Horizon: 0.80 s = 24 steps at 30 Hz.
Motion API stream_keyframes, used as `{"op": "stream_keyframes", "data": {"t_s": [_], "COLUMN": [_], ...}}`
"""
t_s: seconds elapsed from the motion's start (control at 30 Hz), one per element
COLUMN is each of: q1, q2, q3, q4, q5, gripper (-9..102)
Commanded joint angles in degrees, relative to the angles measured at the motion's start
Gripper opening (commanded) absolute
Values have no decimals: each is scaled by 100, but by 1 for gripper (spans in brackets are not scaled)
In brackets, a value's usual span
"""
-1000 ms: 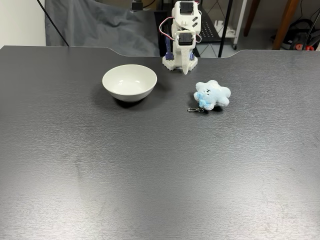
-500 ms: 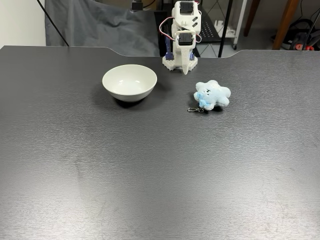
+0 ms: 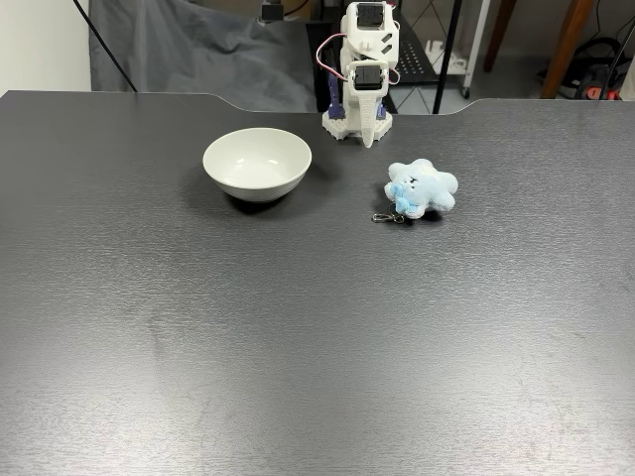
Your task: Grasp a skyblue doll and put it in the white bowl.
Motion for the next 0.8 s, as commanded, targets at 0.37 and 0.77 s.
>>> {"op": "stream_keyframes", "data": {"t_s": [0.37,0.77], "q1": [18,79], "q2": [9,-729], "q3": [-35,-167], "q4": [-62,-158], "q5": [62,105], "gripper": [-1,-1]}}
